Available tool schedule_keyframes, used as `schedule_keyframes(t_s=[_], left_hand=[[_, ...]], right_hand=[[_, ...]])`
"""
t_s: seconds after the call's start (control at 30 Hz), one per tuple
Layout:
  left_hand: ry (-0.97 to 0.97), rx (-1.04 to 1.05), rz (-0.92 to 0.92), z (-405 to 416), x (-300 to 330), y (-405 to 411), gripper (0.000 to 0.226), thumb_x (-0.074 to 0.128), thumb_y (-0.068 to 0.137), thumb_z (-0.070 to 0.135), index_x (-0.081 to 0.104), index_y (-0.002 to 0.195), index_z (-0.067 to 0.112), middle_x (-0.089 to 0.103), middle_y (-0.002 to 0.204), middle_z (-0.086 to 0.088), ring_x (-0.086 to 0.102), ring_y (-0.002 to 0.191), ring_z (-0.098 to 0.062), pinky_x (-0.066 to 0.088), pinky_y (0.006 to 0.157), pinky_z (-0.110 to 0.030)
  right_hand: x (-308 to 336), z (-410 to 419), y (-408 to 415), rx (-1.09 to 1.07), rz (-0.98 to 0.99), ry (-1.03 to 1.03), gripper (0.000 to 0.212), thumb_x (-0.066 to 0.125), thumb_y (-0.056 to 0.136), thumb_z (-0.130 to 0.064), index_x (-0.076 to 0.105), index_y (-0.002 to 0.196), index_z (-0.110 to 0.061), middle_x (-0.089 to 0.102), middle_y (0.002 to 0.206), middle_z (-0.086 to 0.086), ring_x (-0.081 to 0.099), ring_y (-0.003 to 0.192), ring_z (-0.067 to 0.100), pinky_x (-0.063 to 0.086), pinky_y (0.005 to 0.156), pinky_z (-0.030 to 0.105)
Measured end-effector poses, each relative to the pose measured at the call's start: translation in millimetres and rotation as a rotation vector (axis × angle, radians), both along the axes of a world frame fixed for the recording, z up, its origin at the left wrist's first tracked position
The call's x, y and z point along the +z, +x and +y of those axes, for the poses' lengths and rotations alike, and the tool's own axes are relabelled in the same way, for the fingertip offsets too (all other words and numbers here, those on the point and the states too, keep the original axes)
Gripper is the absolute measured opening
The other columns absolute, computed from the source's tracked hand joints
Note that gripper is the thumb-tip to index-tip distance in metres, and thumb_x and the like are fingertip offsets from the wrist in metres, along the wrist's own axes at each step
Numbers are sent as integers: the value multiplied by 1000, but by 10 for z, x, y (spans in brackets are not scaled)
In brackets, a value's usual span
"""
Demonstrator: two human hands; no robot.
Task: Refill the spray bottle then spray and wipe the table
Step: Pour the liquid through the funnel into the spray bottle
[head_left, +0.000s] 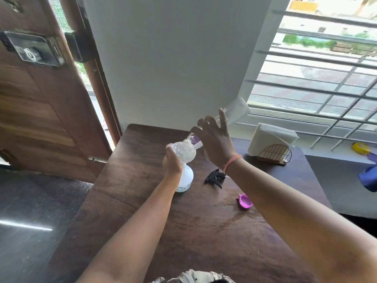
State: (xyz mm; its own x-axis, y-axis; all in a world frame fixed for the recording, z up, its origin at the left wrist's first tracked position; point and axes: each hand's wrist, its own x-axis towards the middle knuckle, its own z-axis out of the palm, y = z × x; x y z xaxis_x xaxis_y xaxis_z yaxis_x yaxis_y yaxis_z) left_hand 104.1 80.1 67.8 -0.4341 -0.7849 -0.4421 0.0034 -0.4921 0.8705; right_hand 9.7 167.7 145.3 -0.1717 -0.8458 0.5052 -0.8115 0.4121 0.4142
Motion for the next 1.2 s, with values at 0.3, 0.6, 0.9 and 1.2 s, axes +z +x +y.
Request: schedule_keyframes(t_s=[0.3, 0.6, 0.9, 1.2], left_hand=[[-41, -18, -44, 9, 8, 4, 51, 33, 91, 55, 65, 110, 21, 68, 111, -4, 63, 105, -25, 47, 102, -42], [-66, -4, -39, 14, -6, -21, 39, 31, 94, 53, 62, 98, 31, 67, 113, -4, 62, 105, -24, 48, 100, -41], [-46, -5, -57, 13, 16, -2, 44, 32, 93, 53, 65, 99, 26, 68, 110, -5, 63, 101, -25, 50, 89, -37], [-50, 0, -93, -15, 5, 2, 50, 30, 94, 54, 63, 109, 22, 67, 117, -8, 62, 107, -29, 49, 91, -41]], right_hand=[[-72, 68, 22, -118, -222, -106, 56, 35, 61, 5, 66, 100, -20, 57, 99, 2, 54, 107, 30, 1, 115, 54], [-64, 69, 0, -69, -230, -126, 55, 46, 60, 6, 67, 104, -21, 58, 99, 2, 55, 108, 30, 3, 115, 53], [-148, 122, -5, -108, -252, -128, 62, 60, 54, 7, 64, 108, -23, 57, 100, 2, 53, 107, 30, 7, 113, 57], [-249, 156, 5, -259, -510, -139, 61, 68, 61, -5, 58, 117, -30, 56, 109, -3, 50, 110, 26, 19, 108, 56]])
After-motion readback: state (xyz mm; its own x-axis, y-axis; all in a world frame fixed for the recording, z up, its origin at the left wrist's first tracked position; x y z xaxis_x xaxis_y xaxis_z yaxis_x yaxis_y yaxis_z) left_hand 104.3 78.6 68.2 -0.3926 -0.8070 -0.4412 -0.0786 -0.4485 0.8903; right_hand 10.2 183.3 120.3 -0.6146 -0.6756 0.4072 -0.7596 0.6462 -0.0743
